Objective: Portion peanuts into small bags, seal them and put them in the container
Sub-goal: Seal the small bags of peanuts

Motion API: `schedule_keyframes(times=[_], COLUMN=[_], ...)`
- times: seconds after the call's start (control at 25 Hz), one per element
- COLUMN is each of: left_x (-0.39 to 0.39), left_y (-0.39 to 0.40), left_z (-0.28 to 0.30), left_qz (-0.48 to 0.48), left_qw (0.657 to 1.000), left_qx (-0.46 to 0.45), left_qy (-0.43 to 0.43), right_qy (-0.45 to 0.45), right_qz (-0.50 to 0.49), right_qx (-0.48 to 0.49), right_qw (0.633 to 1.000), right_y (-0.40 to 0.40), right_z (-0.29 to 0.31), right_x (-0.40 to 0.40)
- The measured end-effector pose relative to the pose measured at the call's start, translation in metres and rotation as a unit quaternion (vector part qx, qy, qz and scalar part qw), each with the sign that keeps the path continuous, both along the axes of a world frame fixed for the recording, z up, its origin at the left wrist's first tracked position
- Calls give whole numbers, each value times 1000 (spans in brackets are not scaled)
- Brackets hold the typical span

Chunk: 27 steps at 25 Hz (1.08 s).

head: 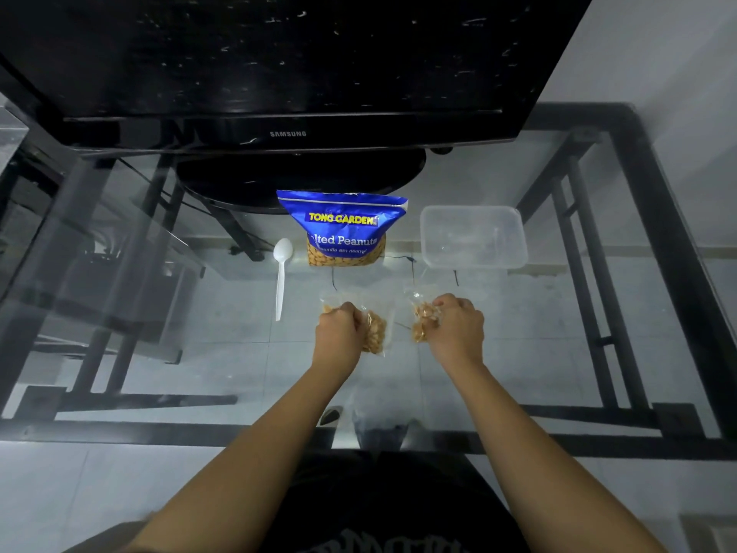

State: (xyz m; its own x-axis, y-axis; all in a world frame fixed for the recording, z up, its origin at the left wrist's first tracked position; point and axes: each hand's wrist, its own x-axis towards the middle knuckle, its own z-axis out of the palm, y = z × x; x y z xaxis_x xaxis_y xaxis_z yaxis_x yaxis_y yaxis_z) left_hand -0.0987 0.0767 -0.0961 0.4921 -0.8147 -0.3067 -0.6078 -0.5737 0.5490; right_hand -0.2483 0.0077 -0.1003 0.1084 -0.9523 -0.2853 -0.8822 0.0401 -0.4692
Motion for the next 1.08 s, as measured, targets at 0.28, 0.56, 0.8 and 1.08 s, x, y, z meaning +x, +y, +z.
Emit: schedule_keyframes(times=[0.28,0.56,0.8,1.08], left_x=[-1,-3,-30,-61], left_y=[-3,1,-36,-58], left_z=[-10,-6,-3,-9], left_qz=[-33,-38,-88,113], left_qw=[999,996,994,974], left_qx=[-1,-52,-56,38], left_qy=[-43,-59,-11,195], right_qy=[84,58,-67,-71], right_qz=[72,117,70,110], right_qx=[45,86,32,-12], right_qw=[993,988,995,991], right_y=[-20,-43,-22,-10], right_z=[6,0,-6,-21], right_x=[3,3,-21,-48])
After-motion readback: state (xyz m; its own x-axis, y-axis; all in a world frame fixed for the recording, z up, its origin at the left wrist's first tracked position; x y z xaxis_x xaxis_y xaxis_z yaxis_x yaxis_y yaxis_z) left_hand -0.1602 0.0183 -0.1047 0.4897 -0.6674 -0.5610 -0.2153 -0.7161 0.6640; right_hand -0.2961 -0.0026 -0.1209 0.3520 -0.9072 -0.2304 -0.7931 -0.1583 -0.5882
